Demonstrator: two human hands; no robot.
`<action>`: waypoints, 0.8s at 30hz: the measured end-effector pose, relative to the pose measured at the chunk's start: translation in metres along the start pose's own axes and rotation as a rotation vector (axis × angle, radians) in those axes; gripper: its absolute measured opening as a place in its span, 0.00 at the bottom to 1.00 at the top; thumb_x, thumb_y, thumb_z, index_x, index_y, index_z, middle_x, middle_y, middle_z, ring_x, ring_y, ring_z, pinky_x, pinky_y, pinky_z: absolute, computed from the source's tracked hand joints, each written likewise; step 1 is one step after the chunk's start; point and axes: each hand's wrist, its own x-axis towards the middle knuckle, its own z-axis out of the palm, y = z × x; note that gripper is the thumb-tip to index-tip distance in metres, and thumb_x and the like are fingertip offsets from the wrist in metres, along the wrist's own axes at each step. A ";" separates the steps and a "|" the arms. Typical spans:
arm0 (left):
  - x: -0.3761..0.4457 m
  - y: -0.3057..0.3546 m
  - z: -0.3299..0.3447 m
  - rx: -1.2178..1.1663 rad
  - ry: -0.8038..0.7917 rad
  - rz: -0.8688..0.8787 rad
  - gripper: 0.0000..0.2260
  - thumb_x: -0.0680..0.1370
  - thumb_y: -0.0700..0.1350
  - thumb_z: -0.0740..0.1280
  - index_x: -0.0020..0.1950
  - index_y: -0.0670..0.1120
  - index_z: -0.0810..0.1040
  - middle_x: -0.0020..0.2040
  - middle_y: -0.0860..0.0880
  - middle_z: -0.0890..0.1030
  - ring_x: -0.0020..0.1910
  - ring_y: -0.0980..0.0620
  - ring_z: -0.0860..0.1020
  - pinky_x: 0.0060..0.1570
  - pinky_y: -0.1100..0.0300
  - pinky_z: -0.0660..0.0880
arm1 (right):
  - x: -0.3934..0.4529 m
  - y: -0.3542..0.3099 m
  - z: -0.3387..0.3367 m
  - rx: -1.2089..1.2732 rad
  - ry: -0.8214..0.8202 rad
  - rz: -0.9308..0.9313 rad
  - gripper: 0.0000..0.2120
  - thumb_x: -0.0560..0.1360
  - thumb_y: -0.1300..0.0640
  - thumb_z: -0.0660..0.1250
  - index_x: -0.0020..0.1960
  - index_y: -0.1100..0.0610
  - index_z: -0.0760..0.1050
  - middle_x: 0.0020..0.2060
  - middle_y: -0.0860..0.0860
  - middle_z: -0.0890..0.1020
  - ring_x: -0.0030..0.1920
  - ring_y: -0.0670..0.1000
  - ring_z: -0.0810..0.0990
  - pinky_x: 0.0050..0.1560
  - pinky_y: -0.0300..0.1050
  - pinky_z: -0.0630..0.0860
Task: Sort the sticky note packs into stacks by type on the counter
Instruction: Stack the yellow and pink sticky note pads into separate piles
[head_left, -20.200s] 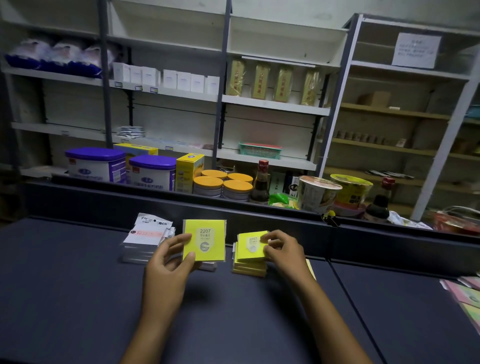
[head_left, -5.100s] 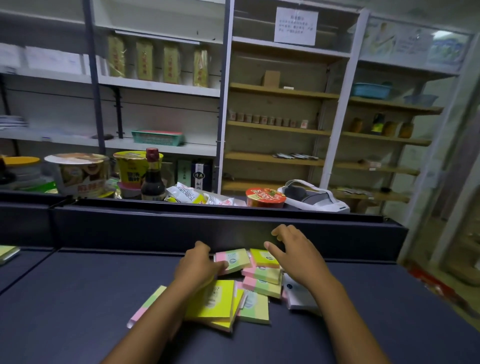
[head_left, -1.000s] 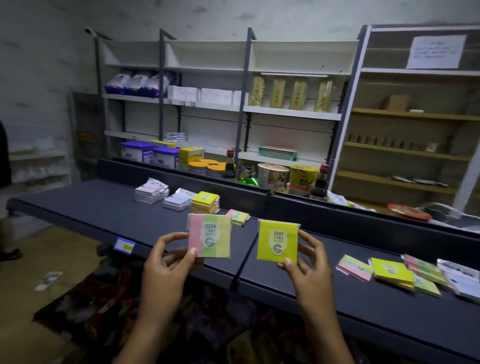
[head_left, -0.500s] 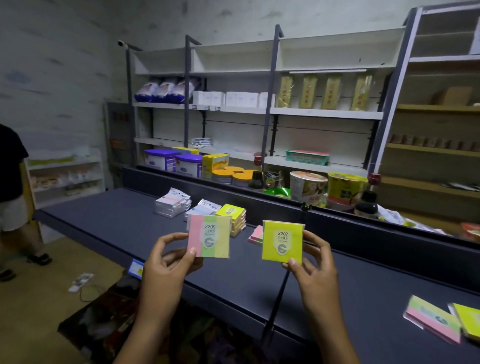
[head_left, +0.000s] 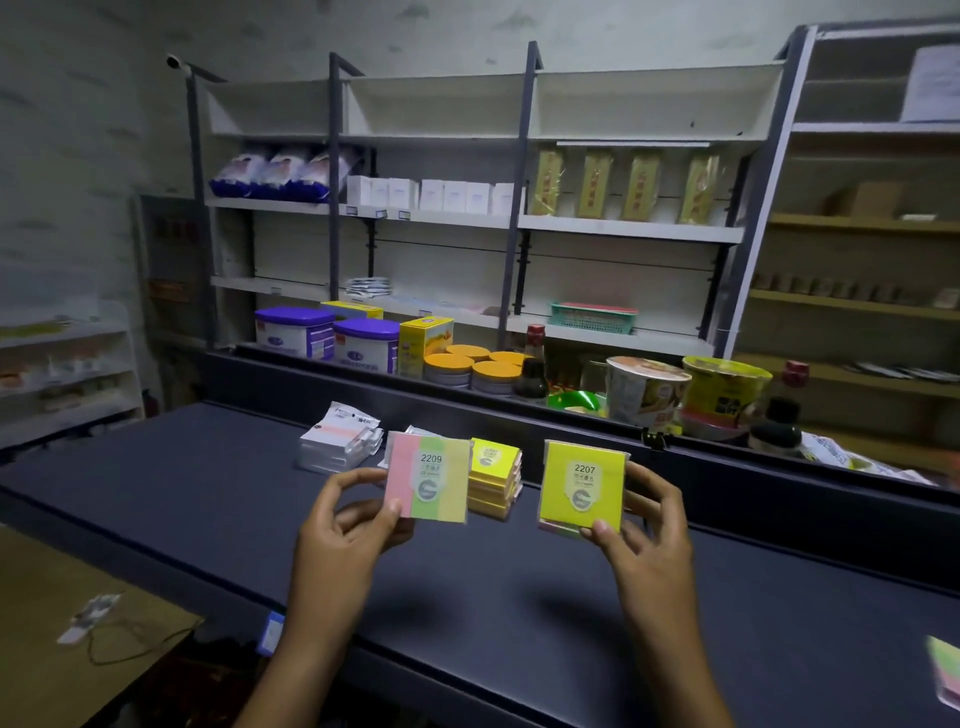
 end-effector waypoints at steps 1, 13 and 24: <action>0.010 -0.002 -0.006 -0.009 -0.011 -0.003 0.10 0.77 0.33 0.68 0.55 0.45 0.76 0.42 0.43 0.86 0.42 0.45 0.85 0.40 0.61 0.82 | 0.003 0.001 0.010 -0.008 0.004 0.004 0.29 0.74 0.74 0.68 0.65 0.46 0.71 0.57 0.44 0.79 0.56 0.43 0.82 0.47 0.40 0.82; 0.079 -0.033 -0.049 -0.093 -0.087 -0.069 0.11 0.76 0.32 0.67 0.56 0.42 0.76 0.43 0.40 0.86 0.40 0.44 0.84 0.40 0.61 0.82 | 0.057 0.030 0.103 -0.220 -0.017 0.112 0.23 0.75 0.67 0.69 0.63 0.45 0.73 0.57 0.48 0.80 0.49 0.42 0.84 0.47 0.51 0.83; 0.098 -0.042 -0.047 -0.132 -0.130 -0.085 0.11 0.77 0.31 0.67 0.57 0.41 0.76 0.42 0.38 0.85 0.38 0.46 0.84 0.39 0.61 0.82 | 0.093 0.052 0.129 -0.487 -0.099 0.182 0.22 0.75 0.62 0.72 0.67 0.49 0.73 0.60 0.51 0.78 0.54 0.48 0.77 0.58 0.48 0.77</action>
